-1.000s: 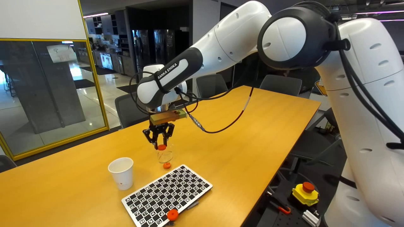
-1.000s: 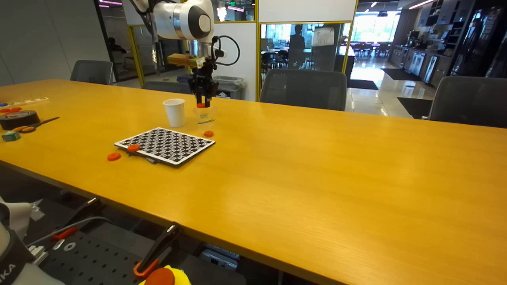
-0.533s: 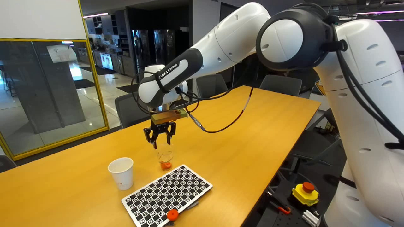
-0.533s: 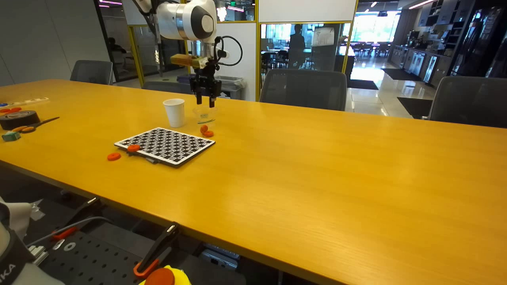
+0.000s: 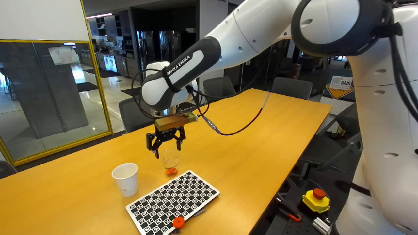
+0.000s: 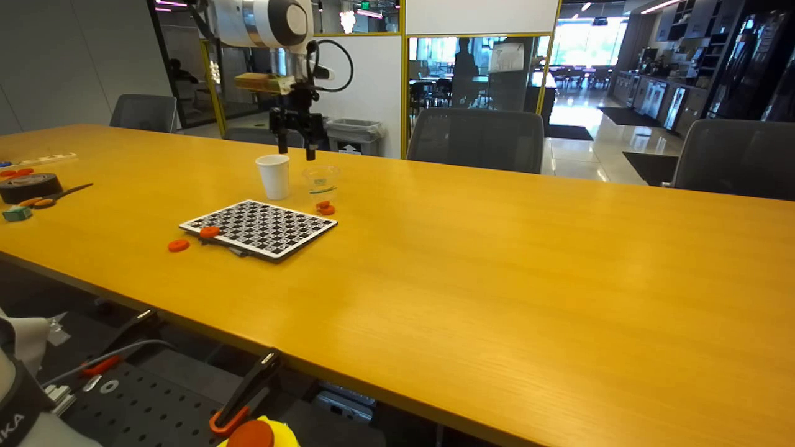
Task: Put the yellow objects in the white cup and put the orange objects in the colourless cup
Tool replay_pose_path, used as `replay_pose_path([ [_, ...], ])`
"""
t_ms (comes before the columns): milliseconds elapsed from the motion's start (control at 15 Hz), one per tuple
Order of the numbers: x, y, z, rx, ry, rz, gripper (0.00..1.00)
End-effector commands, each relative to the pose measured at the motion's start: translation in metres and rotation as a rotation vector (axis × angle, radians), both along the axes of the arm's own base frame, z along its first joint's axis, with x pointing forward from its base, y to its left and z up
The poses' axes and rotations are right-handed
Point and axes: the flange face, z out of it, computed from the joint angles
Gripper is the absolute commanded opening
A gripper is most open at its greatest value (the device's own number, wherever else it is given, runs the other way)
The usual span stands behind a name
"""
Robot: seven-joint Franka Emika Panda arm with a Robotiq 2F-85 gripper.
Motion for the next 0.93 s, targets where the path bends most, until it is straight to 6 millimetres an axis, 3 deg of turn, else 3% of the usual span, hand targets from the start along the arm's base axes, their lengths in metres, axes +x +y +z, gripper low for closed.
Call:
replay_pose_path([
  [0, -0.074, 0.036, 0.012, -0.010, 0.010, -0.006, 0.99],
  [200, -0.125, 0.072, 0.005, -0.011, 0.038, 0.008, 1.00],
  [400, -0.162, 0.099, -0.006, -0.005, 0.009, 0.013, 1.00],
  [600, -0.185, 0.113, -0.022, 0.014, -0.046, 0.017, 1.00],
  [867, -0.203, 0.115, -0.047, 0.020, -0.067, 0.017, 1.00],
])
